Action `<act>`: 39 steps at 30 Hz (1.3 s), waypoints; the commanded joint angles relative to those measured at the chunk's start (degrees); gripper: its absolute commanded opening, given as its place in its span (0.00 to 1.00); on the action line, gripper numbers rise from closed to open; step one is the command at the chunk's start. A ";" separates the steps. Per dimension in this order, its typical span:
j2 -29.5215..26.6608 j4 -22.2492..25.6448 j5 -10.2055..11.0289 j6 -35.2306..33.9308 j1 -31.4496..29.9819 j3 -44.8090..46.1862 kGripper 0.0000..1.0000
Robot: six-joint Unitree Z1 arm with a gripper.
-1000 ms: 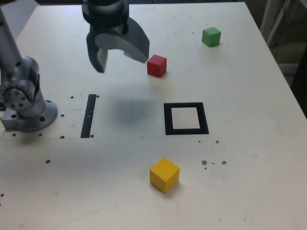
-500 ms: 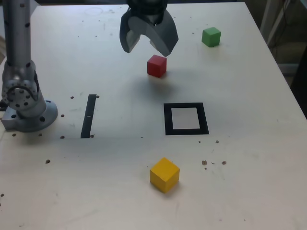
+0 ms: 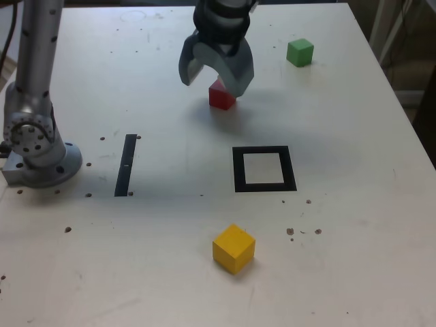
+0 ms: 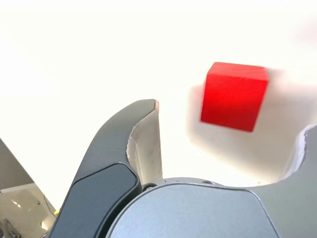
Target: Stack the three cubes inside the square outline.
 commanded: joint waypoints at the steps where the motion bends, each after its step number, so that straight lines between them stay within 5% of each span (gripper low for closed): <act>1: 1.70 -0.67 -0.14 0.09 0.07 -0.21 0.90; 10: 4.14 -3.08 -1.05 0.11 0.27 0.43 0.77; 22: 2.96 -5.89 -3.98 0.13 0.29 1.63 0.43; 39: 3.18 -6.74 -4.86 0.13 0.29 0.81 0.27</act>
